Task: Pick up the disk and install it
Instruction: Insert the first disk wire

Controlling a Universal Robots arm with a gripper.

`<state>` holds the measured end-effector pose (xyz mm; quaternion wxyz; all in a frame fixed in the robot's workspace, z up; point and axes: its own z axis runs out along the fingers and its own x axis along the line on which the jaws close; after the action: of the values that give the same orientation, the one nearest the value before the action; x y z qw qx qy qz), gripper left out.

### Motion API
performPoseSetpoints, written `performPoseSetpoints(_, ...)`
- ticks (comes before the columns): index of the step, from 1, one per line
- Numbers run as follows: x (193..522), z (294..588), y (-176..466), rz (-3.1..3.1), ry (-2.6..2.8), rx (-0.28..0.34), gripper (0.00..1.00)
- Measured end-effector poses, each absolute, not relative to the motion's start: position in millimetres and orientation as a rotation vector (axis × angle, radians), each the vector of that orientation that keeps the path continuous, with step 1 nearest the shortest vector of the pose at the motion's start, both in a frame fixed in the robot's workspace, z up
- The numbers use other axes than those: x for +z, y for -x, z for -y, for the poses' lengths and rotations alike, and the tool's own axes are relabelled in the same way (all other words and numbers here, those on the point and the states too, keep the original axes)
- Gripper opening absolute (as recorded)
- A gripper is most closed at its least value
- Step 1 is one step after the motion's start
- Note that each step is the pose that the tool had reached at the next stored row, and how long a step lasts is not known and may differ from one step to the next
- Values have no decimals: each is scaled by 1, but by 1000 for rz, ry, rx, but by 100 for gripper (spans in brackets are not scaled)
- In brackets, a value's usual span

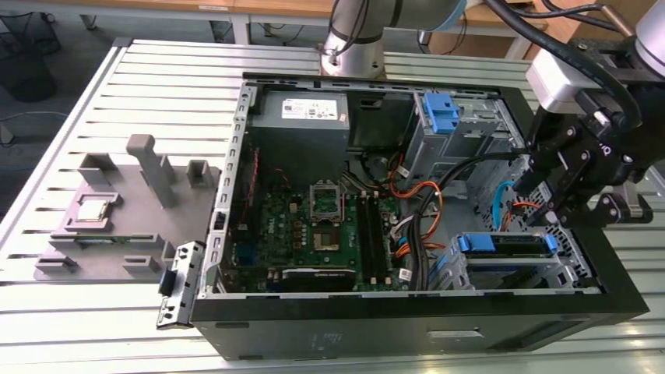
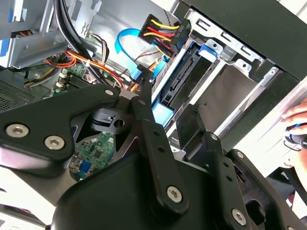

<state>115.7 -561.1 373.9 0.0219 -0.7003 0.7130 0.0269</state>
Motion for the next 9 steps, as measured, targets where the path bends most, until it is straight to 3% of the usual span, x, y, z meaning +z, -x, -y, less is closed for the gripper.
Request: performPoseSetpoints(9, 374, 559, -116, -2209, 2170, 83, 48)
